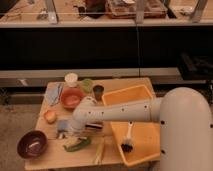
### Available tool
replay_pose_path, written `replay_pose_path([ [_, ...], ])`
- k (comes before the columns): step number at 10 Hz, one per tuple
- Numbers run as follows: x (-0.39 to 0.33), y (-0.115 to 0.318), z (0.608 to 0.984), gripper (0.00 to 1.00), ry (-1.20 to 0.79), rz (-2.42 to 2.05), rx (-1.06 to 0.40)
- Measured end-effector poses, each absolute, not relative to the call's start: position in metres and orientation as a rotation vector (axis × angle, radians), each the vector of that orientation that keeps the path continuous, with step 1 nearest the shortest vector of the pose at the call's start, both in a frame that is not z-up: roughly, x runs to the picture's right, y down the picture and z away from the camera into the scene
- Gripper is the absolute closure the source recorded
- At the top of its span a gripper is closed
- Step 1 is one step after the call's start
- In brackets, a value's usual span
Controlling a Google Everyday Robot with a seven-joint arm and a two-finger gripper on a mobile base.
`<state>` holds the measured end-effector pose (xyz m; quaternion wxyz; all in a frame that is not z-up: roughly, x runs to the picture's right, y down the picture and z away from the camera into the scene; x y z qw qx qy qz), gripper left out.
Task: Place fork in purple bowl
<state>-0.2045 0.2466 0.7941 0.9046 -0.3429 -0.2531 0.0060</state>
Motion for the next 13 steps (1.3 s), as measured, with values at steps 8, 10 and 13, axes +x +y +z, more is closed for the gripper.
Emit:
replay_pose_path([
  [8, -0.204, 0.248, 0.808, 0.68, -0.523, 0.043, -0.684],
  [10, -0.205, 0.250, 0.809, 0.81, -0.526, 0.042, -0.685],
  [13, -0.204, 0.253, 0.808, 0.88, -0.538, 0.034, -0.684],
])
